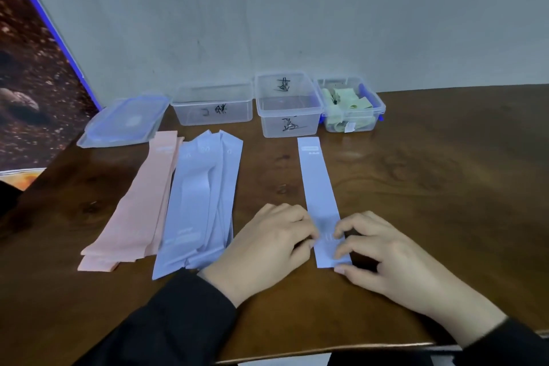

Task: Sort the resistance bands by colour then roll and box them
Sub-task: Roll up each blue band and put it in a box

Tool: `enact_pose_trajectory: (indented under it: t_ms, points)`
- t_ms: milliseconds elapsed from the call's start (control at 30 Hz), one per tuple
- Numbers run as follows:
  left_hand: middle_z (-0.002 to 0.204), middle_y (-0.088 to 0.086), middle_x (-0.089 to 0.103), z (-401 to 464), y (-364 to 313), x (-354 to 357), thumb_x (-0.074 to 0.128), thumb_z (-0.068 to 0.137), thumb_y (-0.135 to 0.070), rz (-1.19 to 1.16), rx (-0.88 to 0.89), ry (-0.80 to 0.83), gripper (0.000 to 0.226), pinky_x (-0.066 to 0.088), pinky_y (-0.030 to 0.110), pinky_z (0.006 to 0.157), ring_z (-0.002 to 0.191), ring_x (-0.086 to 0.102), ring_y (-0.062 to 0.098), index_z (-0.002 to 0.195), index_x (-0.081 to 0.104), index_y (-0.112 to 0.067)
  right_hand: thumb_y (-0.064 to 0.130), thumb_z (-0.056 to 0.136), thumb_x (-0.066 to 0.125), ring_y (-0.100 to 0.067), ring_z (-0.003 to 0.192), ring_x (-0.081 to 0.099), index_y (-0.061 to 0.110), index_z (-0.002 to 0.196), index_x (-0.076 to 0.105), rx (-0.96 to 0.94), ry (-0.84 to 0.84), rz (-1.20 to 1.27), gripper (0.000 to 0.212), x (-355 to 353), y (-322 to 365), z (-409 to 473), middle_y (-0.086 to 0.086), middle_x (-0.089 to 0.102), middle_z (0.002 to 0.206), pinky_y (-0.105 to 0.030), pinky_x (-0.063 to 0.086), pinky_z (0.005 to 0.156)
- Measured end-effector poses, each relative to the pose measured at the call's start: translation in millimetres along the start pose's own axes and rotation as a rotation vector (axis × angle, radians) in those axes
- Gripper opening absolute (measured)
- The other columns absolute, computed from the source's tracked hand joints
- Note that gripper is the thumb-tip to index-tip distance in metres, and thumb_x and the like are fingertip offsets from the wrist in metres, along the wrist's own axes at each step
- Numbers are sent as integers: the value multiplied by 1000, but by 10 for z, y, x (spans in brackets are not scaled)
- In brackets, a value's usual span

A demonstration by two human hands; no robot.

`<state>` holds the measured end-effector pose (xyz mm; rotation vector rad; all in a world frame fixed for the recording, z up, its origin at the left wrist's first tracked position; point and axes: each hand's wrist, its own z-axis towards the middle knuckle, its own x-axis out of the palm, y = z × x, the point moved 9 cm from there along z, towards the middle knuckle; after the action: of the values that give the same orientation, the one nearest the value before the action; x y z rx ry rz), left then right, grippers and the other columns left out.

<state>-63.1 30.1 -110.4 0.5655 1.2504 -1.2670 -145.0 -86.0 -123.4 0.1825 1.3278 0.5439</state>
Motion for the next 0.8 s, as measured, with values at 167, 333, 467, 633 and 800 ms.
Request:
enact_pose_trajectory:
  t_ms: [167,333,467,633,800]
  points:
    - [100,-15,53,-48,-138,69,58,96,-41,-39,62,61,18,38,29,90,96,48,6,94,68,-27,44,96,64,-9,98,56,36,98,73,-35,-40,-25,11,-6,32,11,22,56,103,-35,46,85]
    - [102,-15,52,-69,-149,72,61,93,-45,-38,50,70,17,36,29,93,98,47,6,95,66,-29,43,98,62,-9,98,58,35,95,73,-43,-49,-16,14,-13,21,37,22,57,101,-36,45,88]
    - [98,-16,49,-70,-151,102,56,96,-35,-36,4,46,13,37,30,92,96,46,4,88,64,-28,43,98,60,-11,97,57,37,95,66,-8,-19,5,9,-5,-13,75,21,58,97,-35,44,88]
    - [92,-15,50,-42,-131,112,52,94,-33,-46,-91,25,17,36,26,89,91,45,6,81,62,-25,33,100,57,-5,93,54,33,96,64,-34,-49,-95,8,3,33,76,22,58,98,-31,44,83]
    - [89,-16,50,-20,-83,137,40,87,-43,-65,-170,-14,28,38,25,88,90,43,6,76,60,-27,28,97,60,-6,90,55,30,99,70,-60,-74,-122,11,-20,47,56,21,61,100,-27,42,81]
